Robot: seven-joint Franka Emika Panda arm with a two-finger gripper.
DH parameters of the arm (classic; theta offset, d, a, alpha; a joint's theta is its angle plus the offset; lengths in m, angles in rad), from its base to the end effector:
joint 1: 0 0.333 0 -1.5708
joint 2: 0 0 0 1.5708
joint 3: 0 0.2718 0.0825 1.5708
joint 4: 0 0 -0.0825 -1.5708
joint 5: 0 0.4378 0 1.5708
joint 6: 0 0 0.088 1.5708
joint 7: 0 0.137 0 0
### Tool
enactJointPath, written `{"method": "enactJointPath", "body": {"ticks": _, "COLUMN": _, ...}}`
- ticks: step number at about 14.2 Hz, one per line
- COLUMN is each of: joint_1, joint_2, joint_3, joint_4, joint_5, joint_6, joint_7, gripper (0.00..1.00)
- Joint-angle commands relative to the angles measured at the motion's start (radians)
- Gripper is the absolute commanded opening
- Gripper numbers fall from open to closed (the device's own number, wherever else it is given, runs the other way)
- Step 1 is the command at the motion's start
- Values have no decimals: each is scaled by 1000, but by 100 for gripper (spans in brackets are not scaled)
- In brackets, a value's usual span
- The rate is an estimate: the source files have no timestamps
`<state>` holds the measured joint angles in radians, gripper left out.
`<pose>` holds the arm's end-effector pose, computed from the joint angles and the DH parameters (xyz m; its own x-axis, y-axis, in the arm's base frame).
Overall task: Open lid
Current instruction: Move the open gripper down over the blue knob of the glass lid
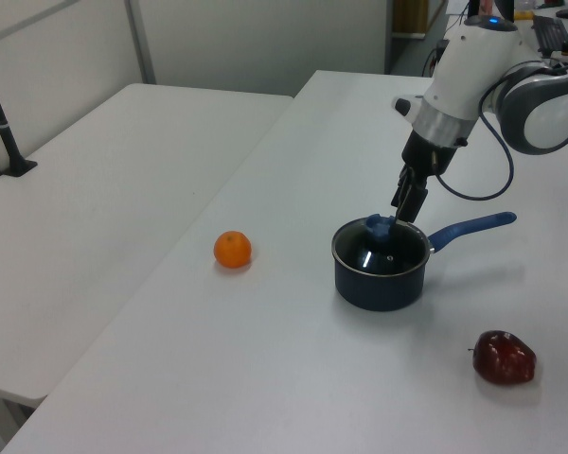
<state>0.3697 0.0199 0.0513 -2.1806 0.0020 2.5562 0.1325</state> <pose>0.5663 0.2536 0.3142 0.9027 0.2572 0.3449 0.2909 -0.9555 -0.0486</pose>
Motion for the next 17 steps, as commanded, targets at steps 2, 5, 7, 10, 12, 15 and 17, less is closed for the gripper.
{"method": "enactJointPath", "body": {"ticks": 2, "joint_1": 17, "joint_2": 69, "joint_3": -13, "joint_4": 68, "joint_5": -10, "joint_6": 38, "joint_7": 3, "gripper": 96}}
{"method": "enactJointPath", "body": {"ticks": 5, "joint_1": 17, "joint_2": 83, "joint_3": -13, "joint_4": 77, "joint_5": -19, "joint_6": 44, "joint_7": 3, "gripper": 87}}
{"method": "enactJointPath", "body": {"ticks": 7, "joint_1": 18, "joint_2": 77, "joint_3": -5, "joint_4": 76, "joint_5": -19, "joint_6": 38, "joint_7": 4, "gripper": 83}}
{"method": "enactJointPath", "body": {"ticks": 10, "joint_1": 29, "joint_2": 68, "joint_3": -5, "joint_4": 68, "joint_5": -20, "joint_6": 30, "joint_7": 35, "gripper": 82}}
{"method": "enactJointPath", "body": {"ticks": 12, "joint_1": 31, "joint_2": 60, "joint_3": -5, "joint_4": 70, "joint_5": -19, "joint_6": 9, "joint_7": 49, "gripper": 82}}
{"method": "enactJointPath", "body": {"ticks": 15, "joint_1": 31, "joint_2": 46, "joint_3": -5, "joint_4": 68, "joint_5": -20, "joint_6": -10, "joint_7": 55, "gripper": 80}}
{"method": "enactJointPath", "body": {"ticks": 17, "joint_1": 31, "joint_2": 46, "joint_3": -5, "joint_4": 68, "joint_5": -20, "joint_6": -28, "joint_7": 55, "gripper": 67}}
